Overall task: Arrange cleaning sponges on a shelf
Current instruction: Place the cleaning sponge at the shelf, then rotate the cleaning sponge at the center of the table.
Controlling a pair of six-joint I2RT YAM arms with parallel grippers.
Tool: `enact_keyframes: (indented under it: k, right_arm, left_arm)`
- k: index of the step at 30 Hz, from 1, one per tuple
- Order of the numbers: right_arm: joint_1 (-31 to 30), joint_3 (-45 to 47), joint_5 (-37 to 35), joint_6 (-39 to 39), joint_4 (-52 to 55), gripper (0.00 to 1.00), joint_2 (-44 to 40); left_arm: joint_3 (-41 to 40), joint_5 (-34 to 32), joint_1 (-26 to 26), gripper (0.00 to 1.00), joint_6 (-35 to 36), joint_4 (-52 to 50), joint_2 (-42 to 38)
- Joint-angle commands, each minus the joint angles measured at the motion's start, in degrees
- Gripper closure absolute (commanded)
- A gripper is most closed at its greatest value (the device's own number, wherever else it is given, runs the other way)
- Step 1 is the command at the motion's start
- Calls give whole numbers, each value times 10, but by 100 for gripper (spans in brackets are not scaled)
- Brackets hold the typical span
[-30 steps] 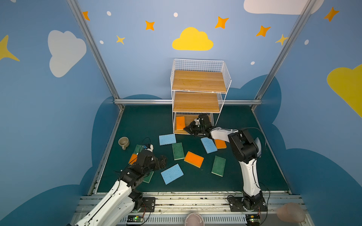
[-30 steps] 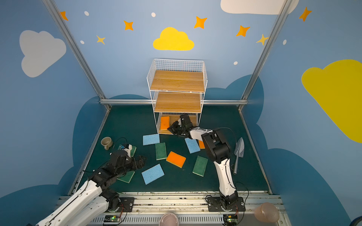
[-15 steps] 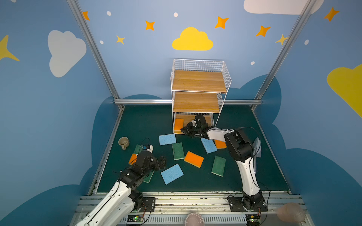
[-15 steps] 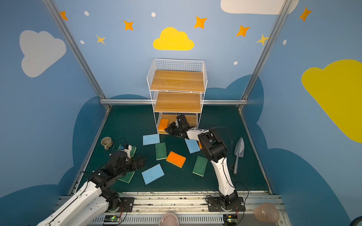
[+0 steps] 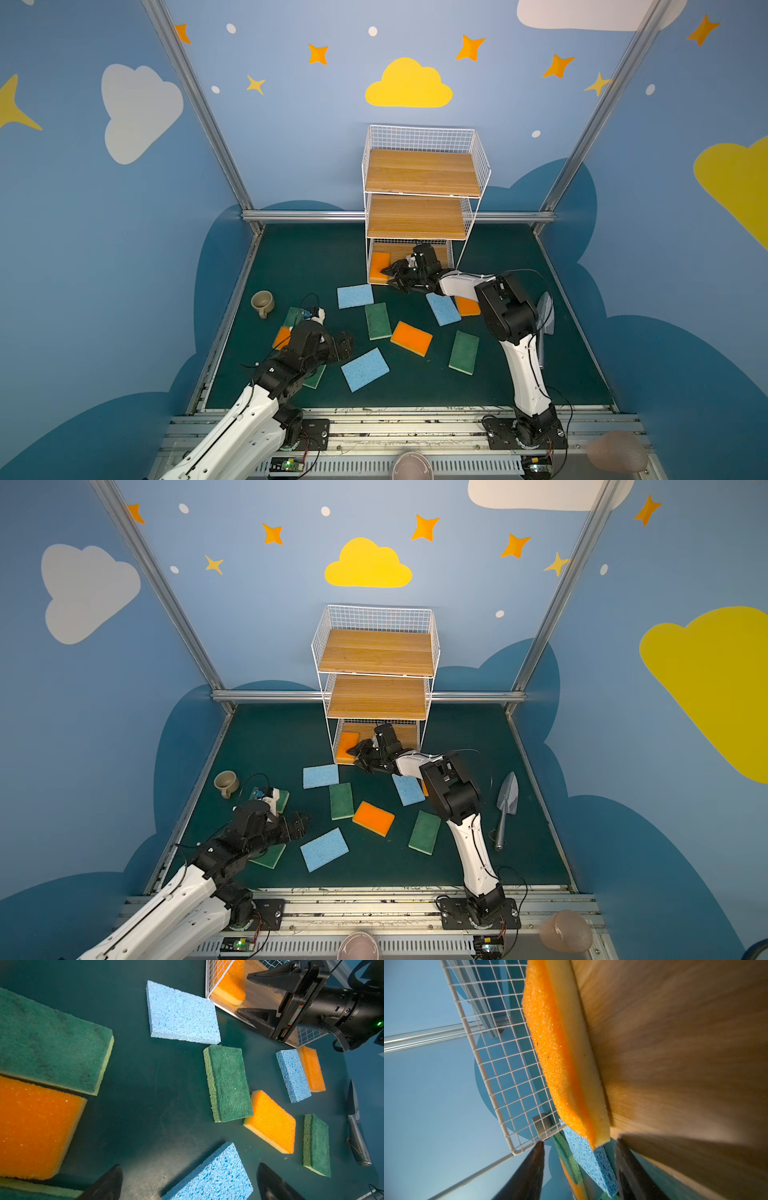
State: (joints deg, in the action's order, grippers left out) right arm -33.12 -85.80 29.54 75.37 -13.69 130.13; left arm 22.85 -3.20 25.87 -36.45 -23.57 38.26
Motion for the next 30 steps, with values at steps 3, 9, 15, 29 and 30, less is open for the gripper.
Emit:
enact_keyframes:
  k: [3, 9, 15, 29, 30]
  right_arm:
    - [-2, 24, -5, -37, 42, 43, -33]
    - [0, 59, -7, -75, 63, 43, -73]
    - [4, 103, -10, -168, 142, 46, -158]
    - [41, 327, 16, -345, 312, 87, -418]
    - [40, 345, 16, -351, 320, 94, -437]
  left_arm:
    - [14, 0, -2, 0, -1, -17, -1]
    - [25, 2, 2, 0, -1, -24, 5]
    - [51, 1, 39, 2, 0, -3, 65]
    - [194, 0, 146, 29, 39, 81, 325]
    - [210, 4, 146, 35, 45, 82, 344]
